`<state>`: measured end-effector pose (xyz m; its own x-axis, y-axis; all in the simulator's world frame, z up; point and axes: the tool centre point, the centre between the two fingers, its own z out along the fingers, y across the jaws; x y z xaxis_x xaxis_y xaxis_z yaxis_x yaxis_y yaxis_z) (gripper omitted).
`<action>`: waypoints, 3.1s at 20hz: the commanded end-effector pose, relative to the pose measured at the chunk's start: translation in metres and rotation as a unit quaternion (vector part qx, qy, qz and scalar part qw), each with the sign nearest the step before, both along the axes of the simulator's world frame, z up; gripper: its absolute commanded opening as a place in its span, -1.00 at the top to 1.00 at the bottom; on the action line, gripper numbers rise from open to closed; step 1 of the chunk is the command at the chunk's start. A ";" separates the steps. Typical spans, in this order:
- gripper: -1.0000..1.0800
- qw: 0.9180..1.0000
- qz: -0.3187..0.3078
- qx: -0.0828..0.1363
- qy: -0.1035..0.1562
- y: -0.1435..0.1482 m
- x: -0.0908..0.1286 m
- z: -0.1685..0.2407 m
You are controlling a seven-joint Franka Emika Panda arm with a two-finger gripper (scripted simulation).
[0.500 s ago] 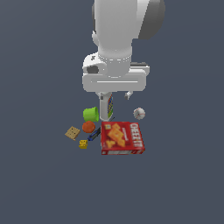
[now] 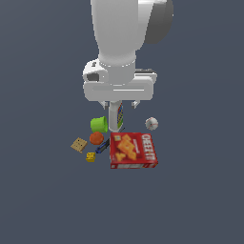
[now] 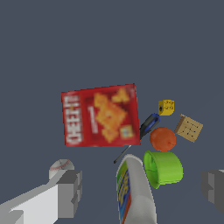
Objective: Pick up a designated object from a clutter of objects.
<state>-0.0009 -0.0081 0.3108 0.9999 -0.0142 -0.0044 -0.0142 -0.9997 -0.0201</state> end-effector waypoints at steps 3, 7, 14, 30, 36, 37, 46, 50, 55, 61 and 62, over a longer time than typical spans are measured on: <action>-0.92 1.000 -0.001 0.001 0.000 -0.002 0.000 0.000; -0.92 1.000 0.004 0.000 0.000 0.004 -0.001 -0.007; -0.92 1.000 0.030 -0.006 0.000 0.031 -0.007 -0.039; -0.92 0.988 0.154 -0.015 -0.003 0.142 -0.081 -0.167; -0.92 0.982 0.190 -0.012 -0.004 0.167 -0.114 -0.196; -0.92 0.981 0.194 -0.012 -0.004 0.170 -0.118 -0.199; -0.92 0.977 0.213 -0.009 -0.004 0.182 -0.137 -0.213; -0.92 0.977 0.212 -0.010 -0.004 0.181 -0.136 -0.215; -0.92 0.977 0.212 -0.009 -0.004 0.181 -0.136 -0.228; -0.92 0.977 0.213 -0.009 -0.004 0.181 -0.137 -0.253; -0.92 0.977 0.213 -0.009 -0.004 0.182 -0.137 -0.256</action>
